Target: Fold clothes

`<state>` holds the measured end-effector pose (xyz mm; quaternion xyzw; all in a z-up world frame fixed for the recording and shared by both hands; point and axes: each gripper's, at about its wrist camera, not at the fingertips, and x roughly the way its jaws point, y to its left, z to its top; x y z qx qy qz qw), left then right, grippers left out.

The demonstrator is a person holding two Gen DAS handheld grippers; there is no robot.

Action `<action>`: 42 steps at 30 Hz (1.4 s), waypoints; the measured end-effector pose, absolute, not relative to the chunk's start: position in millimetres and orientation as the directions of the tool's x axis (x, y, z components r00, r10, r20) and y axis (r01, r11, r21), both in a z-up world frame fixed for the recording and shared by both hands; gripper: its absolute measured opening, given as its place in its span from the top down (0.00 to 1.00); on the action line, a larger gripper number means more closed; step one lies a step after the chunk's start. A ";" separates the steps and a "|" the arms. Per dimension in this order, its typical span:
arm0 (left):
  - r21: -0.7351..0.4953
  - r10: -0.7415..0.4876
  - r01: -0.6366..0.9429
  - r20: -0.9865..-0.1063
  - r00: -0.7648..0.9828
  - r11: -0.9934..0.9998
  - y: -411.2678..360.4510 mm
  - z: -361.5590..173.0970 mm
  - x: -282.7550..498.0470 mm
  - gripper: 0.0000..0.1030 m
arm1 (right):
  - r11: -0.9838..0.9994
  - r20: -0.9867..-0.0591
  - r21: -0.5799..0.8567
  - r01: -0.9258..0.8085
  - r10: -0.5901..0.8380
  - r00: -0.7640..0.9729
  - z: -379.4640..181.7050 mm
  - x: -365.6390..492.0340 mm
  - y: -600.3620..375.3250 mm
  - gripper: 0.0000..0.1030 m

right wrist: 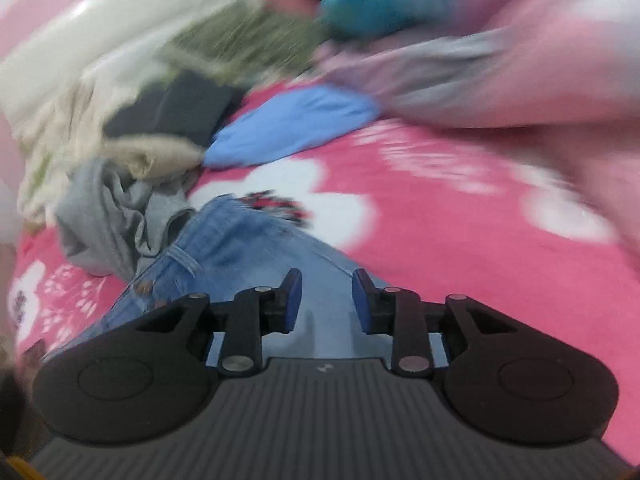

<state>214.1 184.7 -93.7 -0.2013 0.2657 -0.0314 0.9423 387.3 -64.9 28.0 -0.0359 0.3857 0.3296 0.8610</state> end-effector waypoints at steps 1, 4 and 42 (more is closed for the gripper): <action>-0.393 -0.163 -0.047 -0.484 0.860 0.918 184.2 -92.3 213.1 0.47 | 0.811 -0.681 0.177 -0.557 0.509 0.526 40.7 367.0 -101.1 0.70; -0.385 -0.153 -0.046 -0.471 0.869 0.922 182.8 -88.2 210.1 0.47 | 0.894 -0.655 0.141 -0.426 0.407 0.637 73.5 297.1 -209.7 0.65; -0.167 -0.183 0.103 -0.590 0.787 0.981 36.2 -101.4 254.8 0.55 | 0.852 -0.487 0.282 -0.441 0.523 0.700 -10.1 255.8 -236.1 0.68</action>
